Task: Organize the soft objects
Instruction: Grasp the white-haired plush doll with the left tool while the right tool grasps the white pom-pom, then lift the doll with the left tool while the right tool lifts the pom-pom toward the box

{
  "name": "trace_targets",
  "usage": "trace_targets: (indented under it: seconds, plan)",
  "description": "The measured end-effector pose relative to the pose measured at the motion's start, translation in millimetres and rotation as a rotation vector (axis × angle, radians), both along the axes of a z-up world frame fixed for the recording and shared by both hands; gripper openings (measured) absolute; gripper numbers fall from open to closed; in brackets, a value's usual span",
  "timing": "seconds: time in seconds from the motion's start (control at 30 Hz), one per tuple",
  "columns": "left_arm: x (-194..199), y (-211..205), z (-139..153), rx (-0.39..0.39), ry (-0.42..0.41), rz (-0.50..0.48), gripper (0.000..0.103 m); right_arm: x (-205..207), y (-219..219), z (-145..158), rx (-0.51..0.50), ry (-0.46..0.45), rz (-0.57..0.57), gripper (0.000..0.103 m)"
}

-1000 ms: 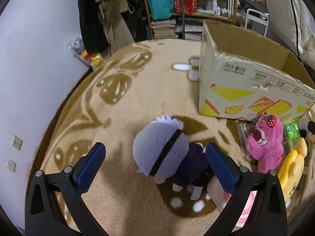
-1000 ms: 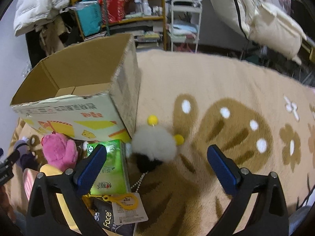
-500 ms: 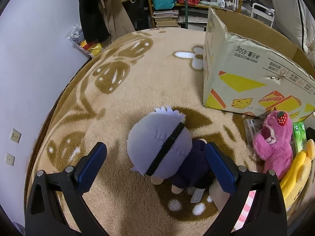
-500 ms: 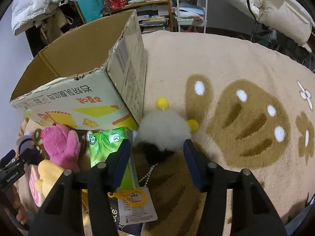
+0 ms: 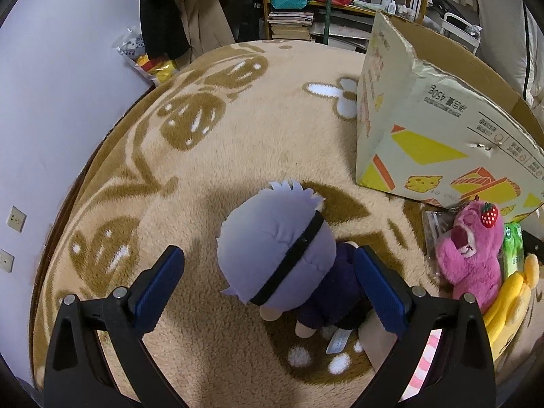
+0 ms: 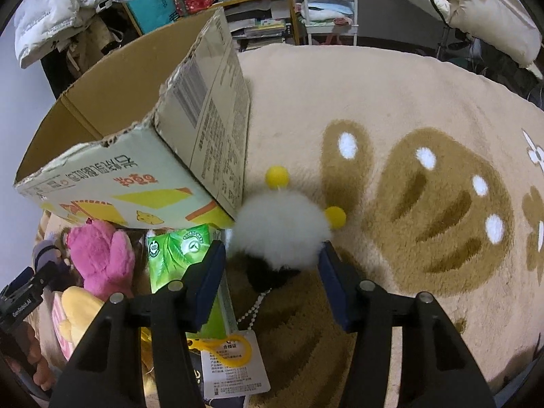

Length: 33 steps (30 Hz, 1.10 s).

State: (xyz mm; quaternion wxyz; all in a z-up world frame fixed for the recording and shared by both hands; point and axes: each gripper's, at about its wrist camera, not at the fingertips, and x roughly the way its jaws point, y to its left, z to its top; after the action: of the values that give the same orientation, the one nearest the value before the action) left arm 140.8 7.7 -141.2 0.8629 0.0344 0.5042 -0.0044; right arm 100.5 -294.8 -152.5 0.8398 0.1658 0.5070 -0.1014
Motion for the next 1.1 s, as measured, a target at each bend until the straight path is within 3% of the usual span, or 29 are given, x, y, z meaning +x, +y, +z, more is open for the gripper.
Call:
trace_targets:
  seconds: [0.13,0.23,0.43,0.5,0.7,0.87,1.1]
  plan:
    - [1,-1,-1,-0.005,0.002,-0.002,0.097,7,-1,-5,0.001,0.003,-0.002,0.059]
    - [1,-2,-4,-0.042,0.023,-0.024,0.086,10,-2,-11,0.005,0.013,-0.012,0.059]
    - [3,0,-8,-0.081,0.051,-0.017,0.084,15,-5,-17,0.003,0.017,-0.024,0.059]
    - [3,1,-9,-0.117,0.061,-0.026,0.076,16,-5,-18,0.001,0.018,-0.025,0.059]
    - [0,-7,-9,-0.07,0.048,-0.053,0.075,16,-4,-19,-0.001,0.023,-0.026,0.059]
    - [0,-4,-9,-0.084,0.057,-0.046,0.075,16,-1,-19,-0.003,0.039,-0.026,0.058]
    - [5,0,-14,-0.122,0.091,-0.025,0.076,16,3,-22,-0.02,0.042,-0.017,0.049]
